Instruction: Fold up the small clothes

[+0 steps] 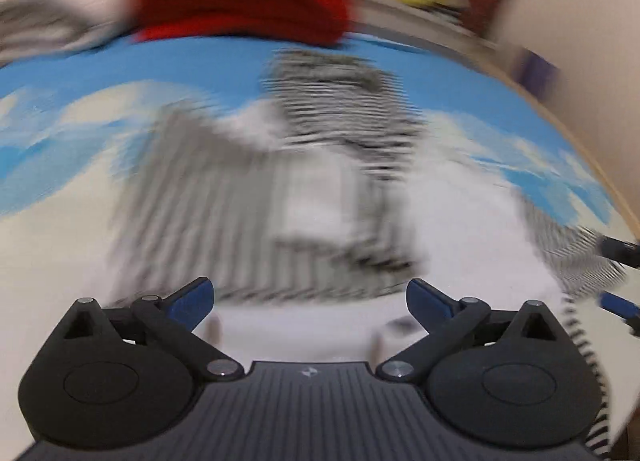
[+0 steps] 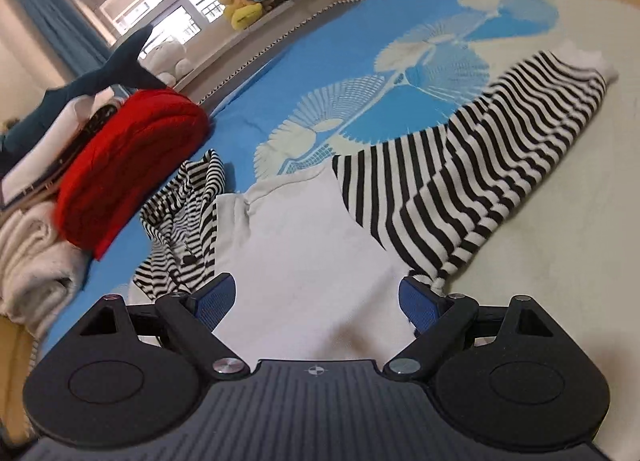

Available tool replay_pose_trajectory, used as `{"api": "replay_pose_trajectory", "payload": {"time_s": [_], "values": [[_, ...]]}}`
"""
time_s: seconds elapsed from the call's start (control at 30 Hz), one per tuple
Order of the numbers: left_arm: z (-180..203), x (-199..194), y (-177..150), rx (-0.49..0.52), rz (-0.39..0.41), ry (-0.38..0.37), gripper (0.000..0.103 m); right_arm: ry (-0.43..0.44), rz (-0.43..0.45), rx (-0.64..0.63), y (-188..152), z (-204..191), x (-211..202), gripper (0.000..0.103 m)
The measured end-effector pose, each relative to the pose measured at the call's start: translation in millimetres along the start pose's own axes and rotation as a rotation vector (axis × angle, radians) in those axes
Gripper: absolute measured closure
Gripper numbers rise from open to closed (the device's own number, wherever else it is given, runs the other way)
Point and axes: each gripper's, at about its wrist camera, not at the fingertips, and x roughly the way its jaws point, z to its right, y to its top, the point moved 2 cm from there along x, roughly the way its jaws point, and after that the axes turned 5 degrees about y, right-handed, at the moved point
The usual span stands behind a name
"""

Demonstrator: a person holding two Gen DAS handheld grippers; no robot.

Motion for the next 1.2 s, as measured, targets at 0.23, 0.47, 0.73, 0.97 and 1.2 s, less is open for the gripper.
{"api": "replay_pose_trajectory", "payload": {"time_s": [0.23,0.47,0.73,0.97,1.2], "values": [[-91,-24,-8,-0.263,0.054,0.191,0.001,0.095,-0.05,-0.173,-16,-44,21,0.016],[-116,5,18,-0.244,0.065,0.366,0.001,0.229,-0.103,-0.637,-70,-163,87,0.037],[-127,2,12,-0.312,0.019,0.289,0.001,0.045,-0.33,-0.847,-139,-220,206,0.038],[-135,-6,13,-0.346,0.044,0.301,0.0,0.279,-0.15,-0.587,-29,-219,125,0.087],[-123,-1,10,-0.321,0.029,0.3,0.0,-0.328,-0.166,-0.469,17,-48,120,0.058]]}}
